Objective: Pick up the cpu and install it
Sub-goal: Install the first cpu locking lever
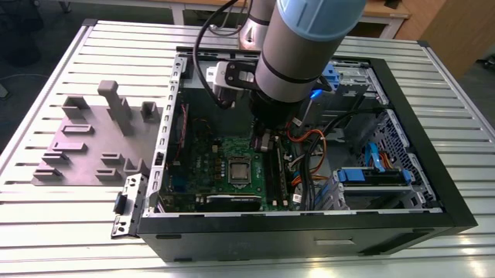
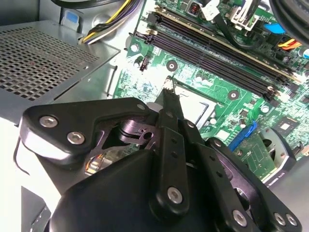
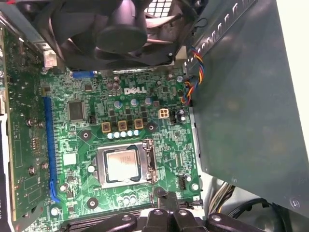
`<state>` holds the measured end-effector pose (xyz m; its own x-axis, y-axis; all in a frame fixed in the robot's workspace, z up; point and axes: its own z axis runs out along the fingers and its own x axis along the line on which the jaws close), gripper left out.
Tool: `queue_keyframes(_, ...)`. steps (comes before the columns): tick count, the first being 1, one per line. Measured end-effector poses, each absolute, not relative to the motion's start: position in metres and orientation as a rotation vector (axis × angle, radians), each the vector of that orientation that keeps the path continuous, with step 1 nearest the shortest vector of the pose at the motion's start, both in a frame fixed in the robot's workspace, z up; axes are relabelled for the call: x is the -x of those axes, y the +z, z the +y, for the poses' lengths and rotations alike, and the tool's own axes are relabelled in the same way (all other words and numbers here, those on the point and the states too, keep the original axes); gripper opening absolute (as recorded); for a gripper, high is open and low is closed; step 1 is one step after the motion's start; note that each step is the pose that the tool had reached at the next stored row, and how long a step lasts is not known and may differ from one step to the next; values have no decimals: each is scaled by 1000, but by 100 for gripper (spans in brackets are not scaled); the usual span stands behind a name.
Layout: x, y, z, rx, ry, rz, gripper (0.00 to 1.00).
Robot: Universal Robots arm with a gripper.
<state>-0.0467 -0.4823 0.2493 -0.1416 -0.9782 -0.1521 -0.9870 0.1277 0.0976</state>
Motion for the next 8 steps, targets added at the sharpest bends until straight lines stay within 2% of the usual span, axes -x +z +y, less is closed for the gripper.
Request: queue_keyframes(8, 47, 248, -482, 2046, 264, 2301, 11)
